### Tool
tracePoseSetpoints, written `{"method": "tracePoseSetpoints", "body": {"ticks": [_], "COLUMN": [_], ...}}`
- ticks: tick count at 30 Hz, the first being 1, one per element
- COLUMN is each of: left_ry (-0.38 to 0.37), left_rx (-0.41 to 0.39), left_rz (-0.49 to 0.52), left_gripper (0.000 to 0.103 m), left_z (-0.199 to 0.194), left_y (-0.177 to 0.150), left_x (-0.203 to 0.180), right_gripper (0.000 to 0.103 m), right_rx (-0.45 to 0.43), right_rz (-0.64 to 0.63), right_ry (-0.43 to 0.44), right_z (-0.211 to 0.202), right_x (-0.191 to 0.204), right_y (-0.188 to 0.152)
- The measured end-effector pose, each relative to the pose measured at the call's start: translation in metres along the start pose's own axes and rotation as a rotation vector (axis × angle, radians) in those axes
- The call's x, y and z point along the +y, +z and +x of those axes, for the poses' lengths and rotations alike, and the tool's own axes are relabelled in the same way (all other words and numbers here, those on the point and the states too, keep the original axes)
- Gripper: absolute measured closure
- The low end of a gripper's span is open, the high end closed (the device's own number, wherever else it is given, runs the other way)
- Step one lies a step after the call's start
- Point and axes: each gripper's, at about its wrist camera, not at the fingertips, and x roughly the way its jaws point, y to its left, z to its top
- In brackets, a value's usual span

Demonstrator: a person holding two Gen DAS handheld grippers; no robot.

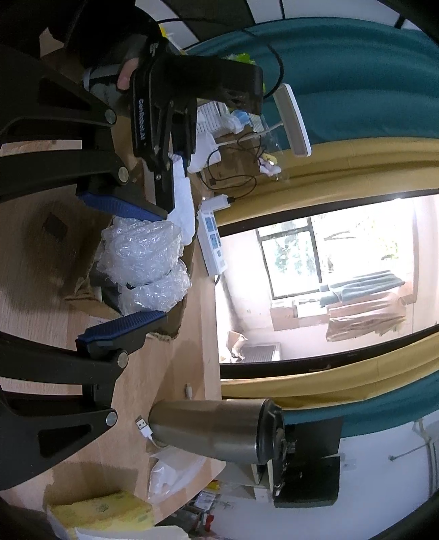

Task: Organize soft objects
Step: 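Carry the paper towel with the left tool while the right tool carries the bubble wrap to the box, then open the left tool over the box while the right tool releases the bubble wrap inside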

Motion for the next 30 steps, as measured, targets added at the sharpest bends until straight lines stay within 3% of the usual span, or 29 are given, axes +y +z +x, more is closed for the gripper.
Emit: {"method": "tracePoseSetpoints", "body": {"ticks": [8, 11, 13, 15, 18, 23, 30], "left_ry": [-0.034, -0.028, -0.031, -0.040, -0.061, -0.051, 0.006], "left_rx": [0.033, 0.084, 0.121, 0.130, 0.097, 0.028, -0.008], "left_rz": [-0.001, -0.002, -0.005, -0.008, -0.025, -0.017, -0.042], "left_gripper": [0.070, 0.069, 0.065, 0.048, 0.039, 0.038, 0.038], "left_z": [0.027, 0.039, 0.044, 0.043, 0.031, -0.001, -0.036], "left_y": [-0.002, -0.005, -0.008, -0.009, -0.006, -0.003, -0.012], "left_x": [-0.001, 0.002, 0.002, 0.003, 0.006, 0.014, 0.034], "right_gripper": [0.047, 0.047, 0.047, 0.047, 0.047, 0.047, 0.047], "right_rx": [0.011, 0.019, 0.024, 0.031, 0.039, 0.064, 0.100], "right_rz": [0.008, 0.008, 0.008, 0.006, -0.004, -0.028, -0.062], "right_ry": [-0.018, -0.022, -0.023, -0.022, -0.019, -0.014, 0.013], "right_z": [0.003, 0.007, 0.009, 0.011, 0.015, 0.025, 0.046], "right_x": [-0.006, -0.006, -0.005, -0.003, 0.002, 0.013, 0.036], "right_y": [-0.001, -0.001, 0.000, 0.000, 0.001, 0.003, 0.006]}}
